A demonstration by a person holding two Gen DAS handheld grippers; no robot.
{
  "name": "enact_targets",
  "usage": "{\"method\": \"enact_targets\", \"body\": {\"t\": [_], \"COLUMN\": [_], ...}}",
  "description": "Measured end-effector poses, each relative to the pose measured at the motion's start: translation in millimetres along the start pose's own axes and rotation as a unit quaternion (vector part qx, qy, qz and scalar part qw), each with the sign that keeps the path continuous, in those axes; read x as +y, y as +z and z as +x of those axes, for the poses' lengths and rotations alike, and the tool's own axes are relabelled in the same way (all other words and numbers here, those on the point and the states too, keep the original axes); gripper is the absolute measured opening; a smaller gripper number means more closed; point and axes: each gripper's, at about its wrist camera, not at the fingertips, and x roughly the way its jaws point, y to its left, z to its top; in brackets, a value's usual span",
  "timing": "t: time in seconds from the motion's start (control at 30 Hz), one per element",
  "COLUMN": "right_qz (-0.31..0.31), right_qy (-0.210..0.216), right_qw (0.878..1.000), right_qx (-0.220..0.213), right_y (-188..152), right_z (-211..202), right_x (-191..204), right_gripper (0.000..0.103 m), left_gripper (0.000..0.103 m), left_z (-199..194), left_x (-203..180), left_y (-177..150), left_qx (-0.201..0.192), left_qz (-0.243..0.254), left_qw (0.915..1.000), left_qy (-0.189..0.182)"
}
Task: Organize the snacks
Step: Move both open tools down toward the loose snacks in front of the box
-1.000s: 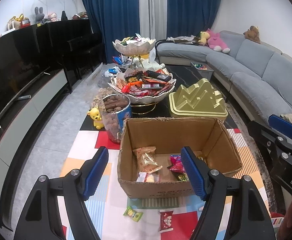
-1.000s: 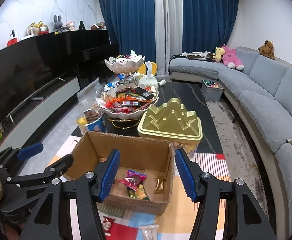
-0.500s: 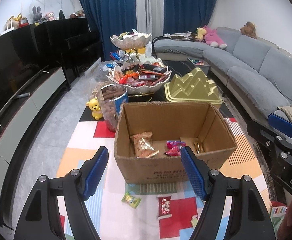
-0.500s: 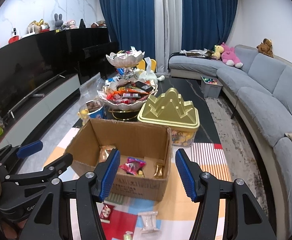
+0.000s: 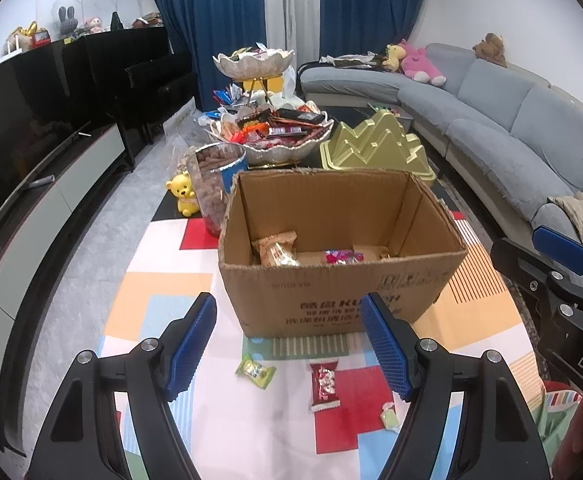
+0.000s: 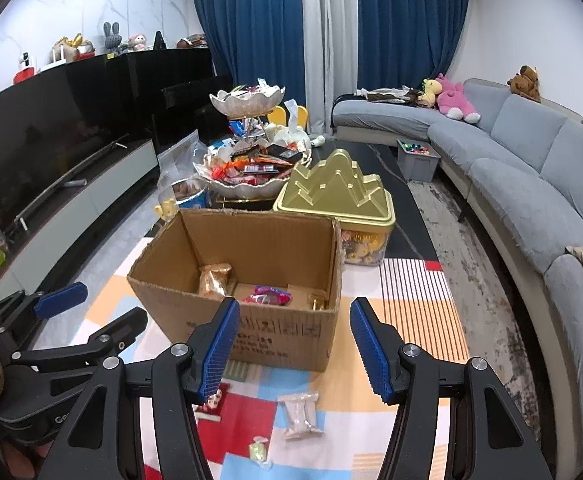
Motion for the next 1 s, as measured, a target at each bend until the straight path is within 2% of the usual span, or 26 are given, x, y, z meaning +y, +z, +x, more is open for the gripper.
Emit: {"method": "enact_targets", "body": {"t": [0.57, 1.0], "right_qz": [0.001, -0.007], "right_qy": [-0.004, -0.004], "right_qw": [1.000, 1.000], "right_qx": [0.012, 0.013], "right_y": [-28, -50], "right_z": [-11, -17], "right_x": [0, 9], "right_gripper": [0.058, 0.058], "left_gripper": [0.074, 0.082], "left_z": [-3, -4], "left_x": [-6, -4], "left_y": [-29, -47], "left_qx": [0.014, 0.014], "left_qz": [0.010, 0.020], "left_qw": [0.9997, 0.9995], "left_qy": [-0.016, -0.020]}}
